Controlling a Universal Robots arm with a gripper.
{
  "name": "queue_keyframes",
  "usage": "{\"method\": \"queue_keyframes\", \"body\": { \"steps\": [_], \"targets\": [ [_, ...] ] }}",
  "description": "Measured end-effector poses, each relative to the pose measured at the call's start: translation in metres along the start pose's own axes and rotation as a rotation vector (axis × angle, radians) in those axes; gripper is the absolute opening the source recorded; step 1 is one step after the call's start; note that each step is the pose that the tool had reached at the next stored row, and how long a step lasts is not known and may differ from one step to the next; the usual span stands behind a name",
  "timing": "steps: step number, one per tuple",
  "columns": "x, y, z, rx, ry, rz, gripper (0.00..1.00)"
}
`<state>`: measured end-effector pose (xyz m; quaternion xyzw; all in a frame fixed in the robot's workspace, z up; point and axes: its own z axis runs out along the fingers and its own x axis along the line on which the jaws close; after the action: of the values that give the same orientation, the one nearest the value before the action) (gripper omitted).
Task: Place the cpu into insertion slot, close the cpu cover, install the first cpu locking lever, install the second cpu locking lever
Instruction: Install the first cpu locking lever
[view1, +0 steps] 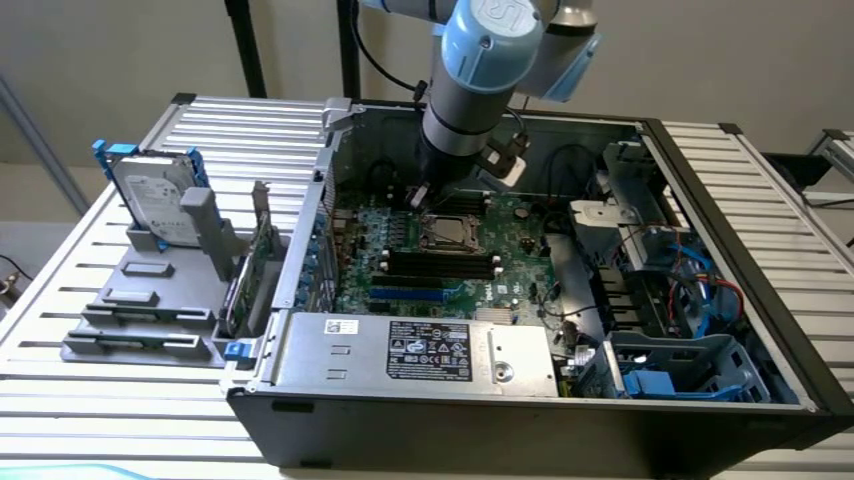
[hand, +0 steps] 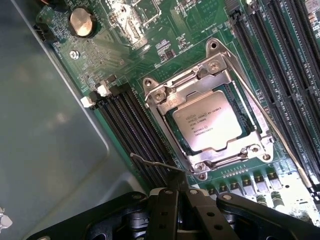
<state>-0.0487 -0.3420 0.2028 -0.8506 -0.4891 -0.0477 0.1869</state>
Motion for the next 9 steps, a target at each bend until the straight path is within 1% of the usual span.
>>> {"method": "queue_keyframes", "body": {
  "steps": [3,9],
  "targets": [
    [0.0007,0.0006,0.0007,0.0000,-0.0001,0.000,0.11],
    [0.0025,0.0038,0.0012,-0.0023,-0.0041,0.001,0.11]
  ]
}}
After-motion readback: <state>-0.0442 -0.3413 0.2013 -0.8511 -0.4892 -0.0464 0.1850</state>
